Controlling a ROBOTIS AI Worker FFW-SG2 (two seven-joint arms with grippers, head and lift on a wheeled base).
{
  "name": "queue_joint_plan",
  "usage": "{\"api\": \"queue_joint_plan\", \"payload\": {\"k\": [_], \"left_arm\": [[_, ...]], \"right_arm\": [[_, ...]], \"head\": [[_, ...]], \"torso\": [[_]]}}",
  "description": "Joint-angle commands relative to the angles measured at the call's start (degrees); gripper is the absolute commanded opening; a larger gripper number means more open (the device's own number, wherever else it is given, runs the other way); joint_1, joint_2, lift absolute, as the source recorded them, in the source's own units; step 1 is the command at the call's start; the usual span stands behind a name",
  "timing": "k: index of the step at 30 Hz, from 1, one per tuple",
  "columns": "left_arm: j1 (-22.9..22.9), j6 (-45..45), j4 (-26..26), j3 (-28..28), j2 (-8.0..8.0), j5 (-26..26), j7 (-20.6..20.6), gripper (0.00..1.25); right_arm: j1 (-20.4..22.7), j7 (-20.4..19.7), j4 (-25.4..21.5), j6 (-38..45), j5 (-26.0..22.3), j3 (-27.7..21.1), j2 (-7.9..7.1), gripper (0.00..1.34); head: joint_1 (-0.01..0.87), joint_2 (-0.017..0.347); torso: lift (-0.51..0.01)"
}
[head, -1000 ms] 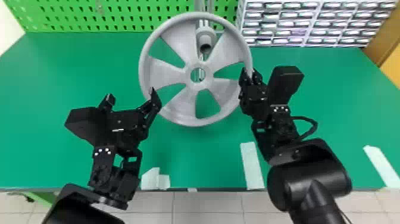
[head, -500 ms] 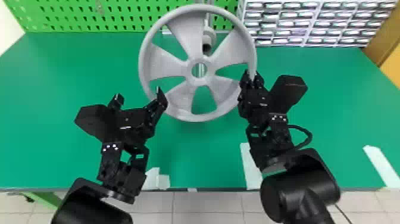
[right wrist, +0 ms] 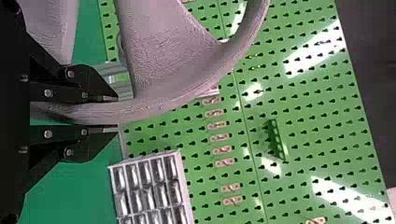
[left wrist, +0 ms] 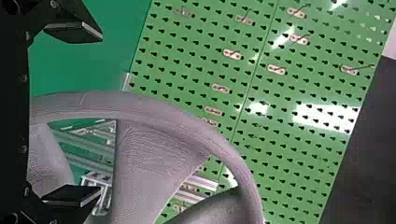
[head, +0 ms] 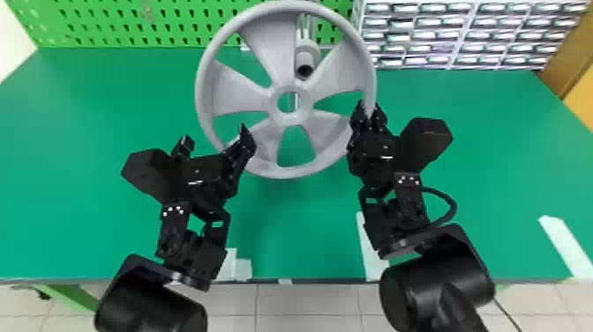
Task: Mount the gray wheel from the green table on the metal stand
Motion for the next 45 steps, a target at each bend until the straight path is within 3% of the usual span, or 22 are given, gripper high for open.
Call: {"api": "queue_joint_plan", "payload": {"k": [1, 23, 40, 45], "left_arm": [[-0.9, -1.4, 1.1, -0.2, 0.0, 1.0, 0.0, 1.12], [-3.9, -4.4, 5.3, -1.5, 0.0, 7.9, 0.0, 1.11], [-4.3, -5.8, 6.2, -0.1, 0.0, 8.5, 0.6, 1.11], [-5.0, -5.8, 7.0, 0.0, 0.0, 9.2, 0.6, 1.02]], "right_arm": [[0.0, 0.0, 0.5, -1.5, 0.1, 0.2, -0.11, 0.24], [-0.4, 0.0, 1.8, -6.0, 0.3, 1.6, -0.64, 0.23], [-0.4, 0.0, 1.8, -6.5, 0.4, 1.3, -0.46, 0.23], [-0.5, 0.0, 1.9, -6.7, 0.4, 1.6, -0.55, 0.24]], "head": [[0.868, 0.052], [0.868, 0.052], [0.868, 0.052], [0.868, 0.052]], "torso": [[-0.093], [-0.093], [-0.093], [-0.093]]}}
